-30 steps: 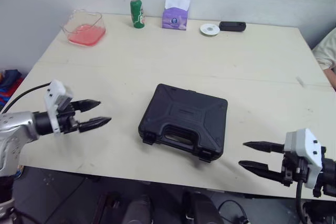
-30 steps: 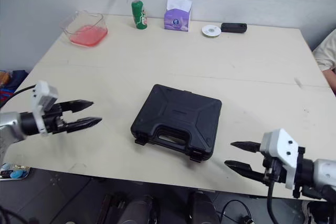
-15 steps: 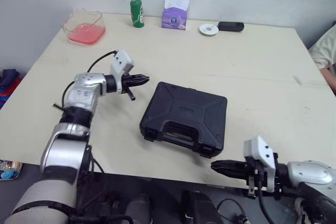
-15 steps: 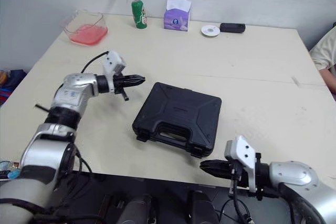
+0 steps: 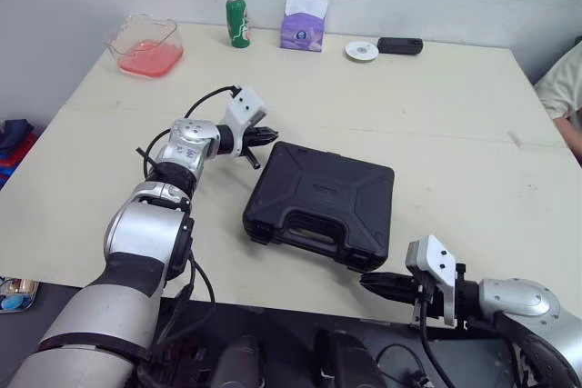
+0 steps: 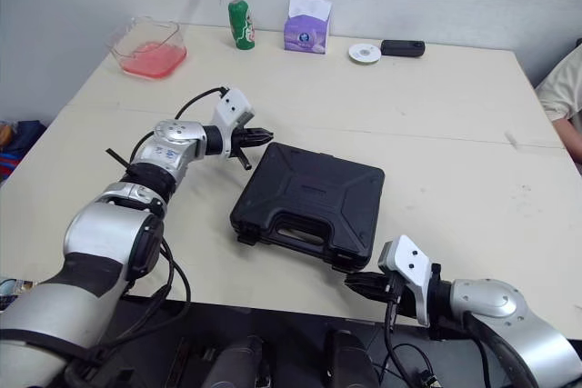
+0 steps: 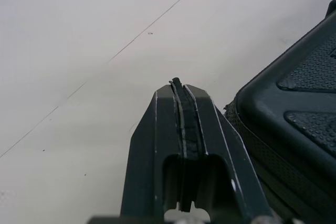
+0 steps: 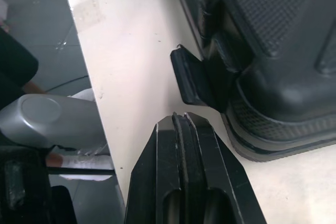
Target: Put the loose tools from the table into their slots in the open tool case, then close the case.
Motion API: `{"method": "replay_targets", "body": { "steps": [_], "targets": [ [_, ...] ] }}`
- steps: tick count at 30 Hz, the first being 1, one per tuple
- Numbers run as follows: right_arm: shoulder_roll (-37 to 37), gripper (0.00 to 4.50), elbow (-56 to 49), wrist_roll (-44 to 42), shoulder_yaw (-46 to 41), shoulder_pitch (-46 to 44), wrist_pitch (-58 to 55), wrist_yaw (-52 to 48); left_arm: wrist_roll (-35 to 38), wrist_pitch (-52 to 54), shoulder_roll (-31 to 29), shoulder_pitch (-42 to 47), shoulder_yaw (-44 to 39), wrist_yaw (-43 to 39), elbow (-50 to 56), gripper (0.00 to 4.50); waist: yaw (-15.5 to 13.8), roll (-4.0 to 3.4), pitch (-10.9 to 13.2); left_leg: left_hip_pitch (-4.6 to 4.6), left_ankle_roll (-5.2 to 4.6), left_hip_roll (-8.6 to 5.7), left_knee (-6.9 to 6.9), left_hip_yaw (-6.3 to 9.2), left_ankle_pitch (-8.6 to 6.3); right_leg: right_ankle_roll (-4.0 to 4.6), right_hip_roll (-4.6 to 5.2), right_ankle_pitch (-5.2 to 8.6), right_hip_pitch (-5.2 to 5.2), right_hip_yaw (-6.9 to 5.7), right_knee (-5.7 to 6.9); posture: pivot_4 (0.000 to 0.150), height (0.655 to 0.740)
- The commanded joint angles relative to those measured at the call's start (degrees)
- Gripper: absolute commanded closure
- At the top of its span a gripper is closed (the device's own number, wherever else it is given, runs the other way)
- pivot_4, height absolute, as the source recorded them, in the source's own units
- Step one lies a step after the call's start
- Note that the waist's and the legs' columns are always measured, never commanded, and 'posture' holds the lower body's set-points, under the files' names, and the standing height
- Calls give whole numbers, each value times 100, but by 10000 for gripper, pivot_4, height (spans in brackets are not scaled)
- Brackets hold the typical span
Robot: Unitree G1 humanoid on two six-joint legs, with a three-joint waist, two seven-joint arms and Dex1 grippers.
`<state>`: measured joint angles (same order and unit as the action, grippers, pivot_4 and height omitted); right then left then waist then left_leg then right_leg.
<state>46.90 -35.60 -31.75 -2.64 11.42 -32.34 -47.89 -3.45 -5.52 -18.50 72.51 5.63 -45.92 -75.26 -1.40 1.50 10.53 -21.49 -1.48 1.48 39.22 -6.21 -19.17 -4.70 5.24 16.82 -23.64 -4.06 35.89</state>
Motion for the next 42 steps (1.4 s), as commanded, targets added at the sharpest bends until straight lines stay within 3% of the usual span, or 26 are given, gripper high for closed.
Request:
{"method": "replay_targets", "body": {
  "steps": [1,12,15,21,27,35,39,42],
  "targets": [
    [-56,45000,10,129,-196,-71,152,135,-165,-222,43,256,2,-213,-6,44197,1,0,0,0,0,-1,0,0,0,0,2,0,0,0,0,1500,7400],
    [559,45000,426,-31,-1985,665,175,-697,-104,-458,-206,-82,29,-2726,318,44197,-8,-1,0,-4,-36,-37,-1,-4,-1,-14,21,-5,2,-31,-2,1500,7400],
    [635,45000,367,-66,-2127,902,91,-913,-137,-537,-258,-127,5,-2743,425,44197,-10,-1,1,-4,-38,-37,0,-5,-2,-16,25,-6,2,-34,-2,1500,7400],
    [714,45000,506,134,-2082,1150,159,-1056,-99,-296,-253,27,-177,-1981,369,44197,0,-1,1,-3,-43,-38,0,-4,-2,-23,41,-10,2,-32,-2,1500,7400],
    [655,45000,863,593,-1739,738,309,-720,-209,-208,-16,-47,-103,-1426,348,44197,4,-1,0,-2,-42,-36,0,-5,-2,-24,44,-11,2,-30,-1,1500,7400],
    [665,45000,1182,654,-1539,-67,336,-676,-99,-250,124,-560,90,-2595,760,44197,15,-1,0,-2,-40,-40,0,-9,0,-25,36,-11,1,-30,-1,1500,7400],
    [643,45000,1339,622,-1602,-335,243,-637,322,327,-86,-1005,52,-3908,1635,44197,42,-5,1,-2,-37,-37,1,-15,1,-24,33,-11,-3,-25,3,1500,7400],
    [701,45000,1359,646,-1678,-257,209,-698,406,573,-271,-1296,66,-4060,2283,44197,29,-5,1,-2,-35,-34,1,-14,2,-24,31,-10,-3,-26,2,1500,7400]
  ]
}}
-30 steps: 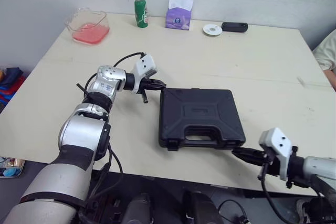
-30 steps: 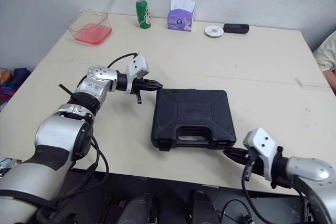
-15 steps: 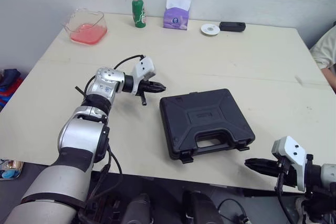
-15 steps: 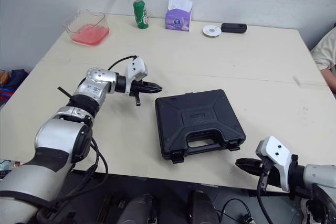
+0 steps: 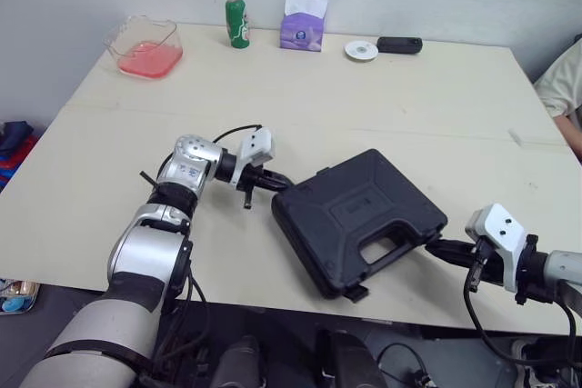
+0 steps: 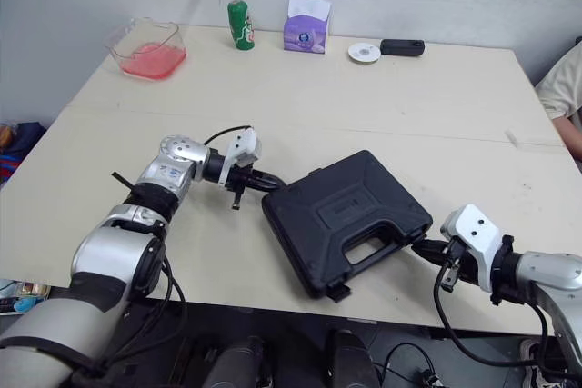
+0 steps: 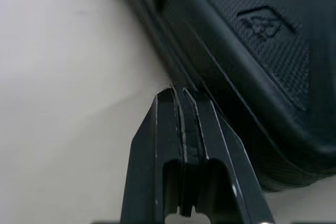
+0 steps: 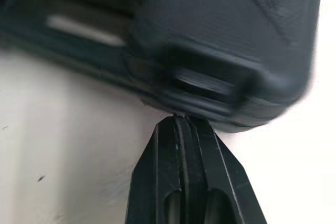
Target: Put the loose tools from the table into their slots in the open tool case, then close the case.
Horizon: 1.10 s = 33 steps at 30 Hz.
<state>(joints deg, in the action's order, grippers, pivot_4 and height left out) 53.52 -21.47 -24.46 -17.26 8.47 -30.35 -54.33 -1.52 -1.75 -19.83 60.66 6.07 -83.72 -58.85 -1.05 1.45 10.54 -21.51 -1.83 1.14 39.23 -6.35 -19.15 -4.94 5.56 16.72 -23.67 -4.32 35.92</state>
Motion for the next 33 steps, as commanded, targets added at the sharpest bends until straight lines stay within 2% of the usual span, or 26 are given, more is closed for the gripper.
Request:
{"method": "replay_targets", "body": {
  "steps": [1,7,10,14,19,22,29,31,33],
  "targets": [
    [78,45000,-52,-56,-295,147,2,-88,227,247,-231,-178,1,-256,829,44197,-12,0,0,0,0,0,1,0,0,0,2,0,0,0,1,1500,7400],
    [62,45000,-73,-30,-784,678,-41,-103,579,1024,-383,-134,-99,-151,1792,44197,-52,0,0,0,-5,-7,2,4,1,-1,9,0,4,0,2,1500,7400],
    [-45,45000,-40,36,-830,760,-61,52,996,1765,-21,17,-163,59,2457,44197,-53,0,0,0,-14,-14,4,11,0,-6,15,-3,15,-2,-4,1500,7400],
    [-256,45000,-143,-44,-822,673,-198,338,1021,1848,873,212,25,855,2758,44197,-50,0,0,-3,-19,-22,6,15,1,-16,25,-8,17,2,-9,1500,7400],
    [-426,45000,-269,-56,-717,553,-251,548,853,1628,1713,528,371,1316,2128,44197,-15,-4,-2,2,-17,-18,5,7,2,-21,11,-9,15,8,-9,1500,7400],
    [-503,45000,-382,-65,-651,508,-279,624,429,1207,1972,547,757,1680,1573,44197,-16,-15,-6,9,-15,-17,4,4,3,-20,8,-9,14,10,-26,1500,7400],
    [-673,45000,-445,22,-635,310,-238,952,-29,372,2414,379,1267,1917,797,44197,-38,-18,-6,6,-18,-17,2,3,2,-20,23,-9,9,13,-29,1500,7400],
    [-709,45000,-430,74,-607,313,-201,969,-319,78,2467,315,1495,2068,591,44197,-63,-18,-6,5,-21,-22,2,4,0,-20,38,-9,11,11,-31,1500,7400],
    [-675,45000,-514,46,-570,323,-242,913,-860,-209,2297,191,2068,1824,364,44197,-50,-20,-10,7,-25,-24,2,5,-2,-21,47,-9,16,8,-35,1500,7400]
  ]
}}
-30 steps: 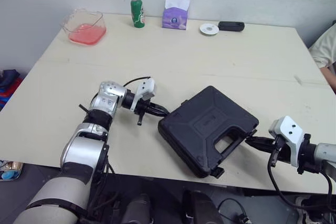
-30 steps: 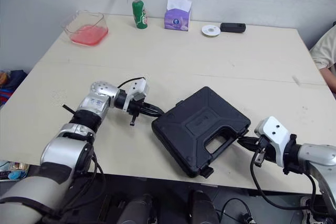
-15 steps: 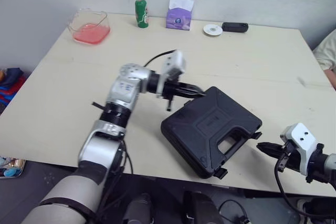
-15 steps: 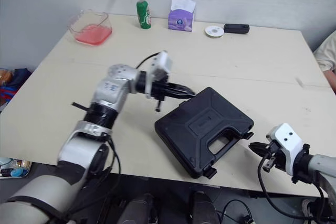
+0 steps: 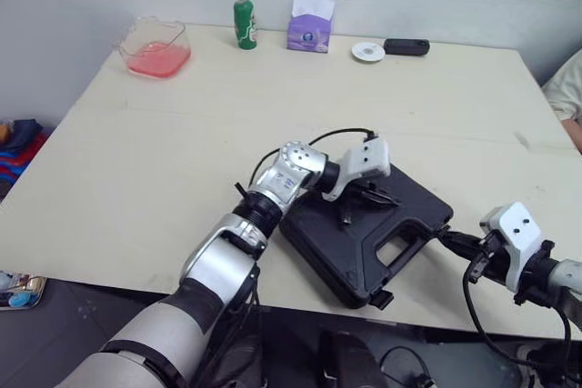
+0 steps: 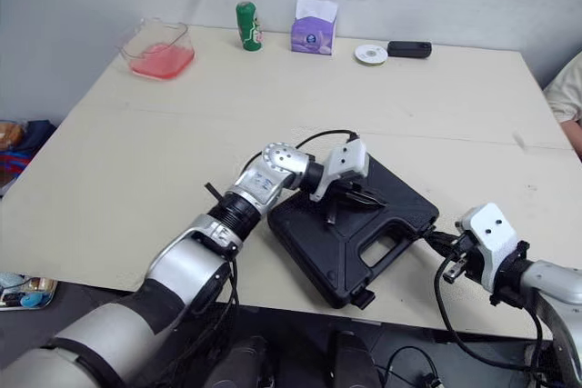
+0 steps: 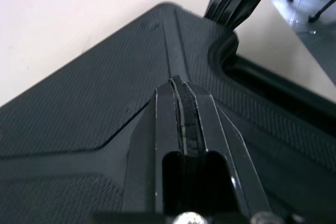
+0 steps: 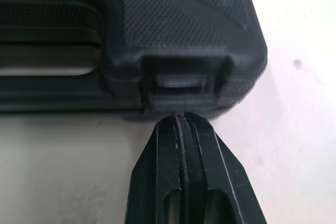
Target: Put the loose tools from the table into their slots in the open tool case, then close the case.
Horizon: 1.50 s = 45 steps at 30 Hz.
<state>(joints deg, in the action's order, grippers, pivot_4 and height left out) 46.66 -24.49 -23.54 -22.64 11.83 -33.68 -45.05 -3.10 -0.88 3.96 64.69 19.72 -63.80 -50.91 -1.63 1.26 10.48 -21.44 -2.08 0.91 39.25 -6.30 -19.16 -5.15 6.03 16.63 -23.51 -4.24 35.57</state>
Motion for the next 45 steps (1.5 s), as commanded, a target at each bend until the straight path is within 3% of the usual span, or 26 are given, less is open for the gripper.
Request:
{"method": "replay_targets", "body": {
  "steps": [1,9,30,38,40,45],
  "targets": [
    [22,45000,-267,-72,-28,-25,91,-39,-914,-491,-167,-274,907,-192,-514,44197,10,-1,-16,6,-2,0,0,-1,-1,0,1,0,6,0,-2,1500,7400],
    [-49,45000,-447,-327,-16,-314,-245,74,-999,-728,-49,-233,861,269,-910,44197,37,22,-110,35,-33,6,-2,31,-25,1,16,0,60,2,-25,1500,7400],
    [-62,45000,-430,-225,393,-878,-290,152,-946,-649,-5,-212,790,349,-981,44197,185,22,-132,37,-32,6,-13,66,-27,2,19,1,81,-12,-44,1500,7400],
    [85,45000,-483,-158,297,-650,-295,-17,-781,-571,-76,-194,639,275,-845,44197,172,21,-133,34,-30,7,-15,72,-27,3,19,2,81,-17,-48,1500,7400],
    [175,45000,-680,-327,53,-464,-411,-179,-387,-617,-222,-210,376,-120,-385,44197,171,10,-129,33,-30,7,-16,74,-27,3,19,2,81,-19,-49,1500,7400],
    [276,45000,-1429,-1158,-398,85,-897,-585,1042,1180,-923,-559,-90,-1788,2068,44197,164,-56,-74,17,-11,5,-18,77,-15,5,19,2,70,-23,-47,1500,7400]
  ]
}}
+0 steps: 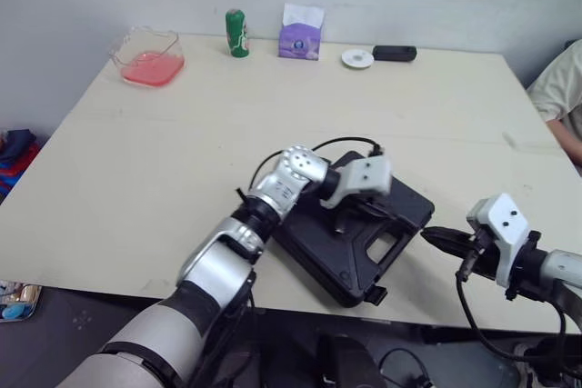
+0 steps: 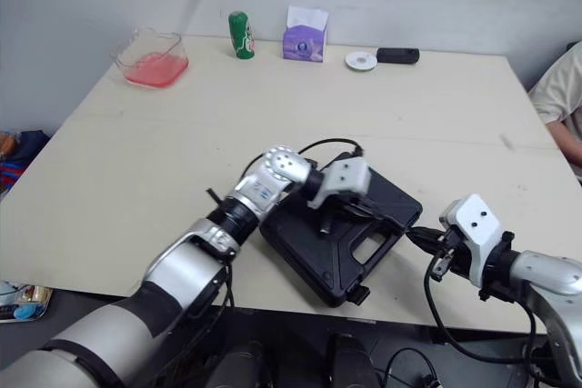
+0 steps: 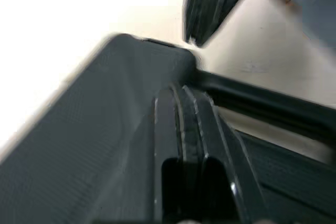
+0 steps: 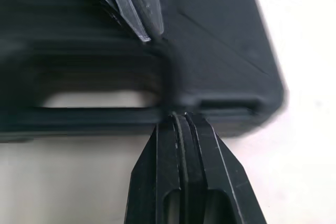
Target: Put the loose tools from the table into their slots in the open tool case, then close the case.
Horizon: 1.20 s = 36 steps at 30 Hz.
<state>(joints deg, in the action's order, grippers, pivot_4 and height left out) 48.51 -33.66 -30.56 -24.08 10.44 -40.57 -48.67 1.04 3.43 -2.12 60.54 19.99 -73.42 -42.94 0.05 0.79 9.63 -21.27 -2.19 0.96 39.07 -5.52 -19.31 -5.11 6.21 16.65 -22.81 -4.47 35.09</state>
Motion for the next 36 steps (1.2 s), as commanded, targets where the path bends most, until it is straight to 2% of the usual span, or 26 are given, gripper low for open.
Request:
{"method": "replay_targets", "body": {
  "steps": [1,4,8,12,19,27,32,36],
  "targets": [
    [141,45000,-771,-547,-113,467,-273,-335,843,1059,-691,-386,-17,-1285,1938,44197,-10,-20,21,-2,2,-1,0,2,2,0,0,0,0,-1,0,1500,7400],
    [267,45000,-1170,-547,341,918,-363,-406,1043,1505,-1435,-954,362,-1866,3235,44197,-9,-33,26,-3,22,1,-5,8,13,11,-2,7,-1,-4,0,1500,7400],
    [389,45000,-1283,-304,769,1177,-203,-399,1130,1765,-1820,-1274,719,-1770,3841,44197,-89,-33,27,-1,2,-14,5,11,9,-1,13,1,14,-1,-8,1500,7400],
    [330,45000,-1249,-258,984,1114,-179,-260,934,1689,-1804,-1316,936,-1300,3751,44197,-149,-32,27,-5,-19,-27,9,11,4,-15,26,-8,18,2,-26,1500,7400],
    [211,45000,-1271,-522,1194,650,-331,-96,-126,332,-1836,-1398,1506,-749,3078,44197,-146,-31,25,0,-14,-25,5,12,3,-14,26,-7,25,-2,-37,1500,7400],
    [128,45000,-1360,-1048,922,312,-663,97,-161,463,-1751,-1449,1644,-664,3011,44197,-114,-30,24,8,-25,-17,4,15,-3,-15,25,-7,29,-2,-34,1500,7400],
    [205,45000,-1316,-943,970,229,-687,156,-111,465,-1731,-1417,1635,-666,2959,44197,-98,-30,23,8,-26,-17,4,16,-3,-15,25,-8,29,-2,-32,1500,7400],
    [88,45000,-1322,-1490,682,-3,-916,244,-53,474,-1718,-1421,1606,-679,2937,44197,-70,-29,23,8,-27,-16,4,18,-3,-15,25,-8,29,-2,-32,1500,7400]
  ]
}}
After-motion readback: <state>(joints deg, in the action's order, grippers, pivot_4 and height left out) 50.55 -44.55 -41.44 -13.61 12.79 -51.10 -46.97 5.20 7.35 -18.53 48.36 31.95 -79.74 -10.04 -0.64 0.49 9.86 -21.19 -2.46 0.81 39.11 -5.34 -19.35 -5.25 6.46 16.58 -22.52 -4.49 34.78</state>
